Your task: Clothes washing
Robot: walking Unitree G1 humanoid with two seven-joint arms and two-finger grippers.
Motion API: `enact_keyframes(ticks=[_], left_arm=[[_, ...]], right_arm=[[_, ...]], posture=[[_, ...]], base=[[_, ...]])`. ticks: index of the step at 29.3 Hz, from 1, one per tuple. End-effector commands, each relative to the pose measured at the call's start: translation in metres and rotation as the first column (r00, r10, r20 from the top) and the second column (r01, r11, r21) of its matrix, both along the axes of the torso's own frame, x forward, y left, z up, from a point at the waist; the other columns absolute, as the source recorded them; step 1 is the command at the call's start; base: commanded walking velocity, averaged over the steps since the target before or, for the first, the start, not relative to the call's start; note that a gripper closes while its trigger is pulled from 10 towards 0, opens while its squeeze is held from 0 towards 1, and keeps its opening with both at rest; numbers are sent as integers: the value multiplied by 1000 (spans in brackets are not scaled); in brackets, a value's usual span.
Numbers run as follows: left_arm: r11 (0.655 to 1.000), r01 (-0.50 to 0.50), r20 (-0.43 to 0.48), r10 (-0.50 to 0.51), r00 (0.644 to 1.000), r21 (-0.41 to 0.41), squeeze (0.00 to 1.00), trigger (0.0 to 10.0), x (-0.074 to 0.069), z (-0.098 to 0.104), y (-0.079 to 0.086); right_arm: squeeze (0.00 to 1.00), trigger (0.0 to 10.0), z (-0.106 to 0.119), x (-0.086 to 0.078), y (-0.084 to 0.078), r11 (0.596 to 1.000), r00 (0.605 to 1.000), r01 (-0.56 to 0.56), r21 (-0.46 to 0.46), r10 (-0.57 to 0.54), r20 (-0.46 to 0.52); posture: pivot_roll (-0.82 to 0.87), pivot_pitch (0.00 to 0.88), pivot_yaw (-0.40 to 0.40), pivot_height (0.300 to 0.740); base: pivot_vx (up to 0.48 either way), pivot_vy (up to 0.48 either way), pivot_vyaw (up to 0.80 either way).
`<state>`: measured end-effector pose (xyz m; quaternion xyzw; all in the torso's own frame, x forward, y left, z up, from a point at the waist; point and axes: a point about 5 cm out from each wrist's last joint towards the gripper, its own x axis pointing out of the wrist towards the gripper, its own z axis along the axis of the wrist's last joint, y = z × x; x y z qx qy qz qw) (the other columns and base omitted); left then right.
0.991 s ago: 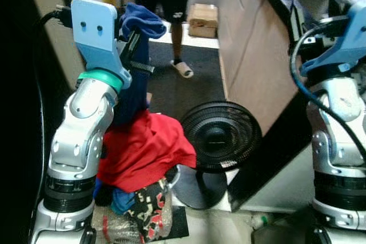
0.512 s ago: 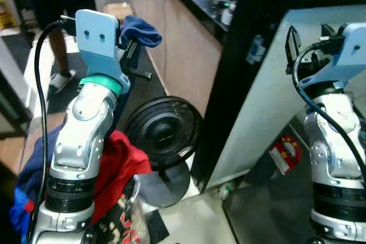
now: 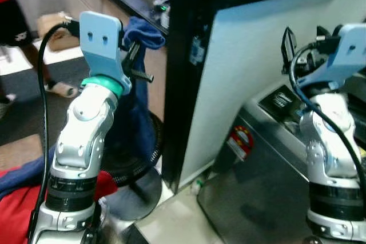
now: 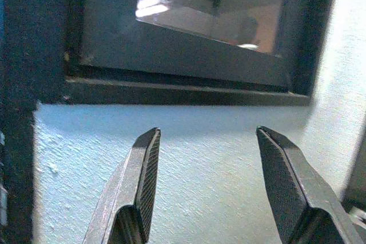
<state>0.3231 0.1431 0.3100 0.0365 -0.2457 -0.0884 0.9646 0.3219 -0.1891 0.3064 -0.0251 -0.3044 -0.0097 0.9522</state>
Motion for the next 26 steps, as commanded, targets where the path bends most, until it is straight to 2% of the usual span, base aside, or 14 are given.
enact_keyframes(ticks=[1, 26], left_arm=[[1000, 2, 23, -2, 1000, -4, 0, 10000, -3, 2, 0], [1000, 5, 35, -5, 999, -4, 0, 10000, -1, 5, 0]], right_arm=[[0, 10000, -1, 0, 1, 1000, 1000, -10, 5, 10, -3], [0, 10000, 1, -2, -1, 1000, 1000, 2, 3, -2, 9]], posture=[[24, 30, -18, 740], [11, 19, -3, 740]], base=[[0, 0, -800], [0, 0, -800]])
